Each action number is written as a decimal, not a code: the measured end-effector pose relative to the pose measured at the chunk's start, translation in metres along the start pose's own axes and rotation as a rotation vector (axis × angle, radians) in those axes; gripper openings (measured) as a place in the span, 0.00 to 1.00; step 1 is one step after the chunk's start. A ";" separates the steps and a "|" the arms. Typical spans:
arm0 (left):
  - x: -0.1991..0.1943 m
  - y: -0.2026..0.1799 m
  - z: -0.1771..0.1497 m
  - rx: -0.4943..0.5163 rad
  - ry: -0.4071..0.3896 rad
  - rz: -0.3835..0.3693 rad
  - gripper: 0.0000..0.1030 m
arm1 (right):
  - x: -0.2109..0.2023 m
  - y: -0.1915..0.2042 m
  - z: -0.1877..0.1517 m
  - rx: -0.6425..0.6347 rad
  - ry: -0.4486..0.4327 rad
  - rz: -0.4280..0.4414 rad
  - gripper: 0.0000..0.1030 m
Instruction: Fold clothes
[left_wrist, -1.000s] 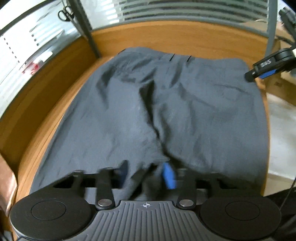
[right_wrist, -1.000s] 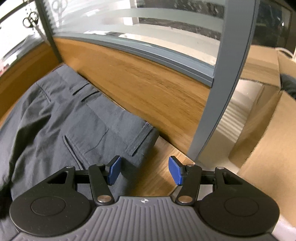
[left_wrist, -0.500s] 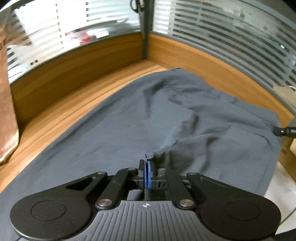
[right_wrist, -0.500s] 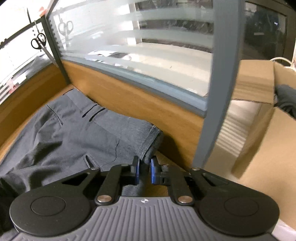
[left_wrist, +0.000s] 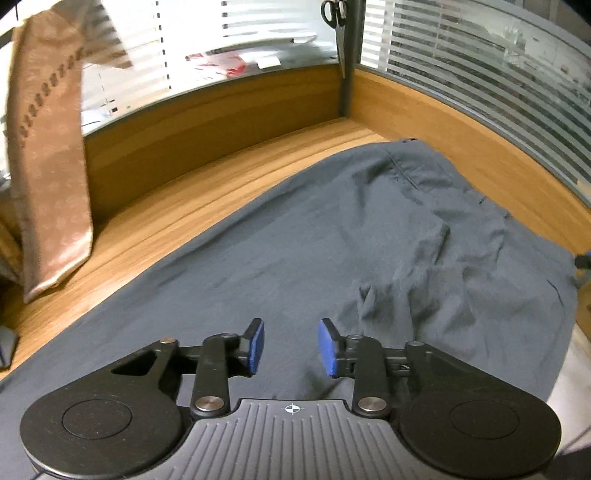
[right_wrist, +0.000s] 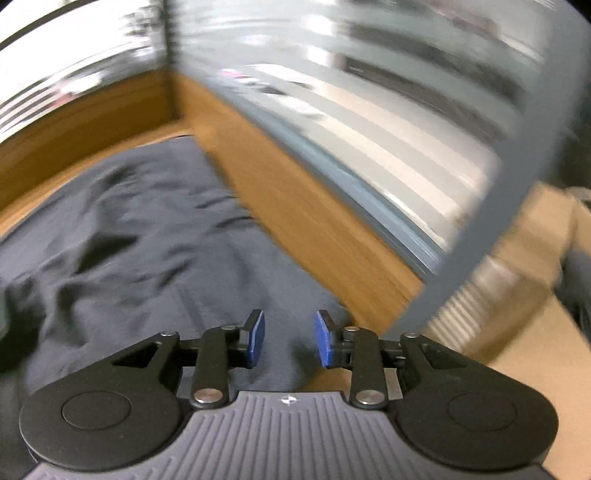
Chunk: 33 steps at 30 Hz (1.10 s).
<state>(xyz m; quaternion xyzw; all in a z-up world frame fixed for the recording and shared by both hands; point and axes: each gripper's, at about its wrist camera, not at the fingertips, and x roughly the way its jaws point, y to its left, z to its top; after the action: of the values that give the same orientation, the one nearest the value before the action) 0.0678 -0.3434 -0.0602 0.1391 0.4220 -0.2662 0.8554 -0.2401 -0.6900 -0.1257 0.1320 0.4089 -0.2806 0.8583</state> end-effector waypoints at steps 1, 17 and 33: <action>-0.006 0.001 -0.004 0.000 -0.004 0.004 0.44 | -0.003 0.007 0.003 -0.054 0.002 0.033 0.37; -0.086 0.030 -0.112 -0.160 0.111 0.055 0.70 | -0.032 0.133 -0.027 -0.845 0.120 0.655 0.37; -0.064 -0.014 -0.171 0.001 0.207 -0.121 0.66 | -0.033 0.208 -0.084 -1.087 0.199 0.803 0.37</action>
<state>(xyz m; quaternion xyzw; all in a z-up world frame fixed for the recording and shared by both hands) -0.0827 -0.2543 -0.1130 0.1408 0.5157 -0.3018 0.7894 -0.1868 -0.4711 -0.1538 -0.1512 0.4878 0.3184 0.7986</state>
